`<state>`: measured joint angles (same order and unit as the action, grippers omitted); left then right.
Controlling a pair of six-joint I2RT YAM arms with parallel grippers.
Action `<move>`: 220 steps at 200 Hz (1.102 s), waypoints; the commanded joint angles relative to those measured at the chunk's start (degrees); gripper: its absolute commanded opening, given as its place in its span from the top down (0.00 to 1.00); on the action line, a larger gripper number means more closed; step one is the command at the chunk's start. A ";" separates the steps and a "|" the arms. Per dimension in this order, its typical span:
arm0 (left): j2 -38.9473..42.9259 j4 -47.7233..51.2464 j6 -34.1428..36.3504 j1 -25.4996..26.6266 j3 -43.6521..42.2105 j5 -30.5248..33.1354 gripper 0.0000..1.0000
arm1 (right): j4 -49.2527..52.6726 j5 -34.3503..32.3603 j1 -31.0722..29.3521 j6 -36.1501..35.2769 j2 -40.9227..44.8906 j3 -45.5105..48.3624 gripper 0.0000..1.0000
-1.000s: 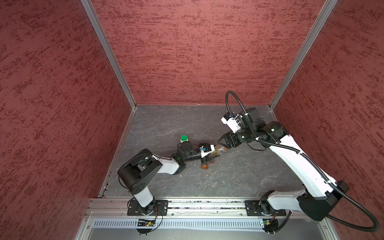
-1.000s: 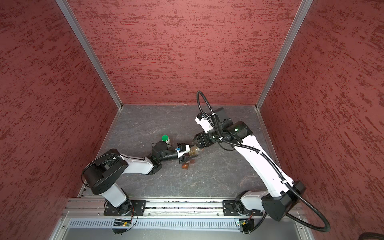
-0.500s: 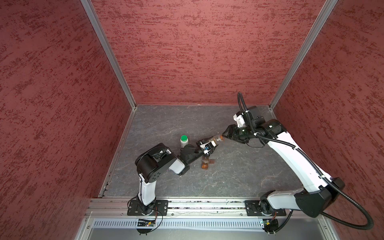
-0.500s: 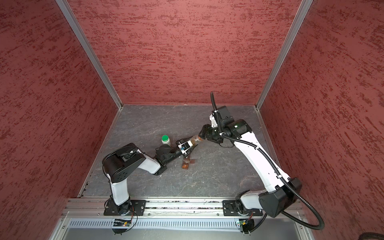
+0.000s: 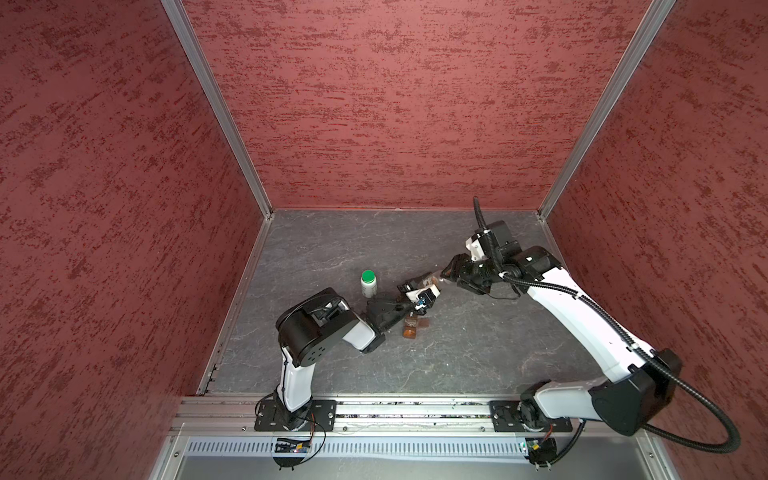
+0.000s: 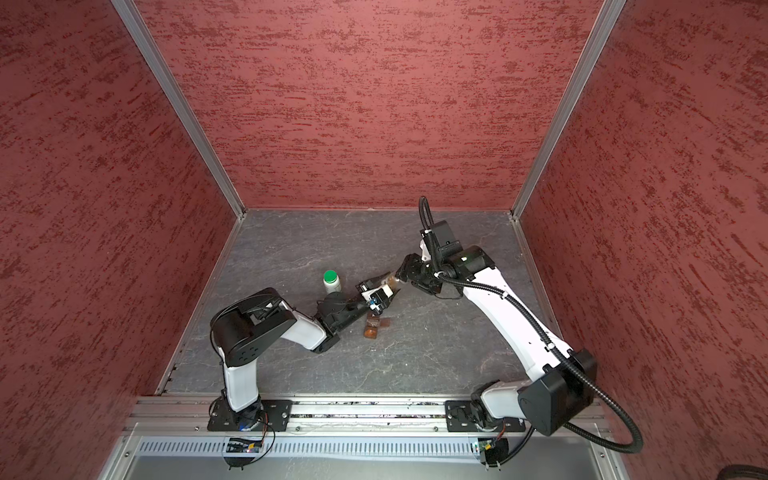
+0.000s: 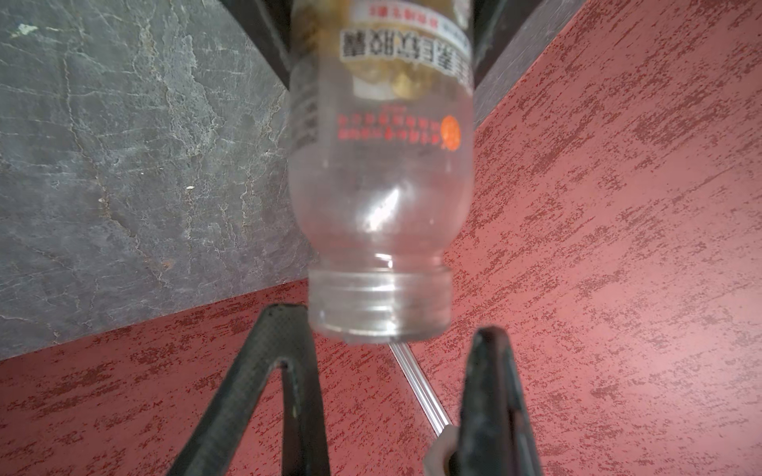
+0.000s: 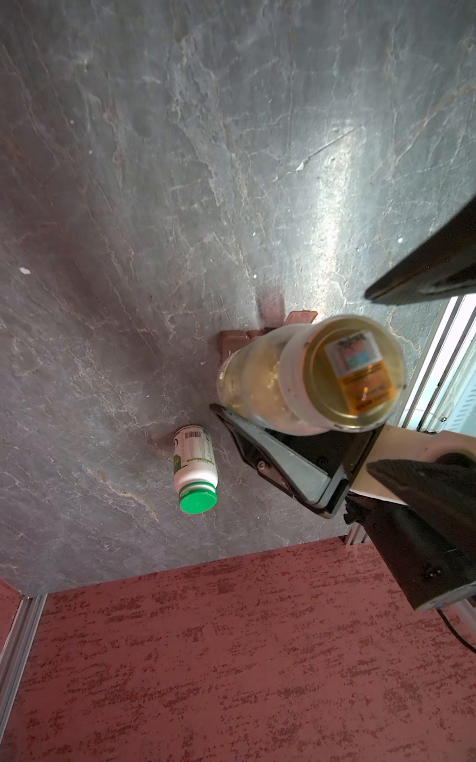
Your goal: Sort the pills into containers
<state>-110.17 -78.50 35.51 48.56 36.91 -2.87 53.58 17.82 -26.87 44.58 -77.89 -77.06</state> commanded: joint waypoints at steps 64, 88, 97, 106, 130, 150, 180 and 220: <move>-0.06 -2.44 0.75 0.49 -0.34 -0.10 1.00 | -1.31 -0.77 0.87 0.36 -0.92 -1.08 0.49; 0.18 -2.44 0.73 0.66 -0.60 -0.20 1.00 | -1.11 -0.59 1.32 0.07 -1.18 -0.87 0.50; 0.14 -2.45 0.71 0.62 -0.61 -0.12 1.00 | -1.39 -0.30 1.38 0.07 -1.23 -0.60 0.50; 0.15 -2.40 0.75 0.66 -0.61 -0.10 1.00 | -1.70 -0.01 1.48 0.07 -1.22 -0.30 0.50; 0.00 -2.45 0.83 0.62 -0.47 -0.28 1.00 | -2.29 0.44 1.74 0.07 -1.21 0.06 0.53; 0.12 -2.45 0.70 0.68 -0.44 -0.46 1.00 | -2.86 1.60 1.87 0.26 -1.34 0.52 0.56; 0.05 -2.40 0.59 0.67 -0.34 -0.84 1.00 | -3.87 3.36 2.03 0.68 -1.14 1.35 0.56; 0.05 -2.45 0.49 0.80 -0.17 -1.23 1.00 | -4.28 4.40 2.15 0.76 -1.13 1.85 0.53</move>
<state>-110.17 -78.46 35.86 48.93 36.67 -2.96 51.48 20.51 -24.91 44.66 -78.98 -75.68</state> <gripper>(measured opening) 0.531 0.469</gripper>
